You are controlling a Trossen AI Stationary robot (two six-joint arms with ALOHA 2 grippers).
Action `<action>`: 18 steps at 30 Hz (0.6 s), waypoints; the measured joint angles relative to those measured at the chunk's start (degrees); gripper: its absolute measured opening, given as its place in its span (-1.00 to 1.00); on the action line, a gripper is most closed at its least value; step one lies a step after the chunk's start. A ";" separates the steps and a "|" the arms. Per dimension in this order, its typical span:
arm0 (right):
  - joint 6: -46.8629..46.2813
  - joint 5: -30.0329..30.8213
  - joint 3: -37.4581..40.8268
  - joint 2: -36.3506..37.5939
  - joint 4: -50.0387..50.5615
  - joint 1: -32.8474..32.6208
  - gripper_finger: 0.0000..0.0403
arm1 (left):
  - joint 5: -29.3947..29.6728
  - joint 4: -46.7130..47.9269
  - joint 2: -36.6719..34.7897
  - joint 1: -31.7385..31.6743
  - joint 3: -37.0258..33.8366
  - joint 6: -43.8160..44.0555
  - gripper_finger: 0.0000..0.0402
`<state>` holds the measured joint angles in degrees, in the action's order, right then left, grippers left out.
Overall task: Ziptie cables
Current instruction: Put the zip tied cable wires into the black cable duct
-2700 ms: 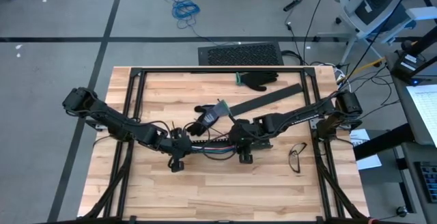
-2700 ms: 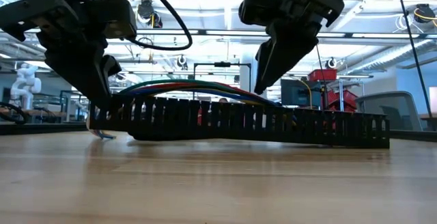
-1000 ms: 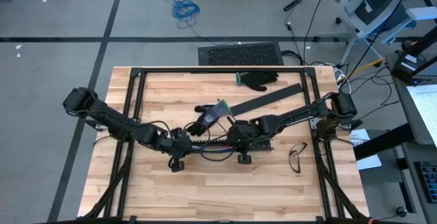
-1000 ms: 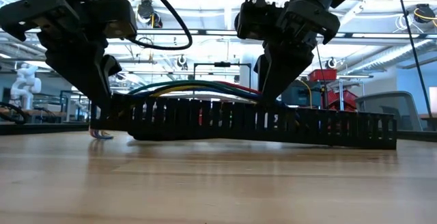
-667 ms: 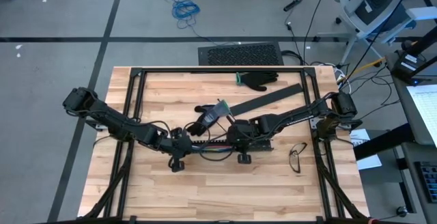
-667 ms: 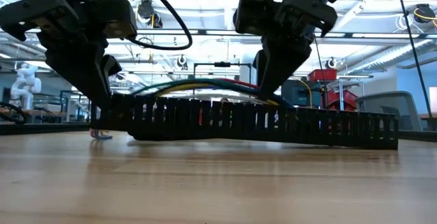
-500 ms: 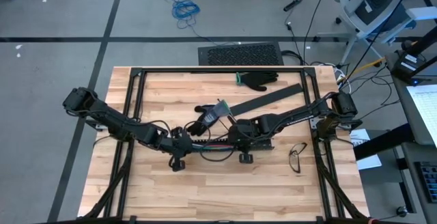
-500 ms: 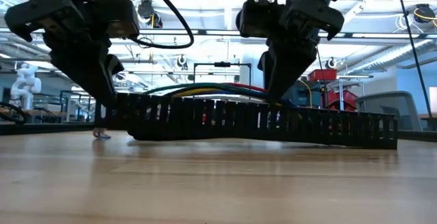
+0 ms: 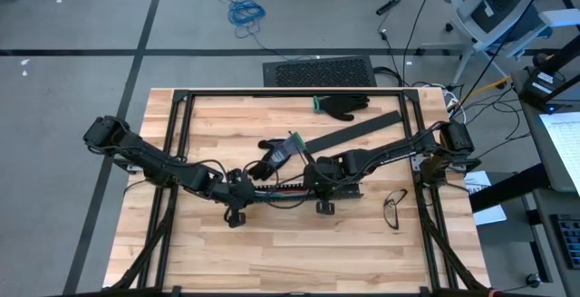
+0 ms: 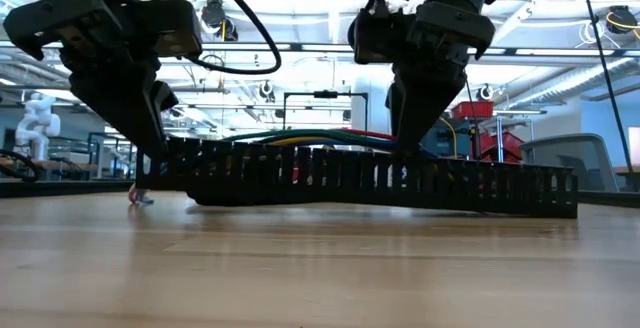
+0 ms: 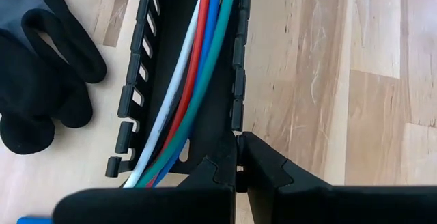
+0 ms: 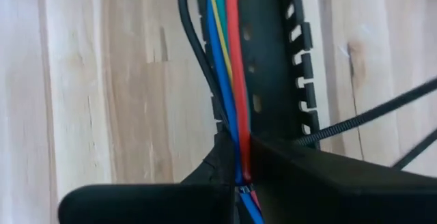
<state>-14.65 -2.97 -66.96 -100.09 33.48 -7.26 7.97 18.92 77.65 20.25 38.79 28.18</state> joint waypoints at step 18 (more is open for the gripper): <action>-8.95 -1.46 0.04 0.43 3.39 2.94 -0.90 | -0.25 -0.15 0.00 0.00 -0.02 -0.02 -0.91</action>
<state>-23.60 -4.43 -66.92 -99.66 36.86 -4.32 7.71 18.77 77.65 20.25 38.76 28.16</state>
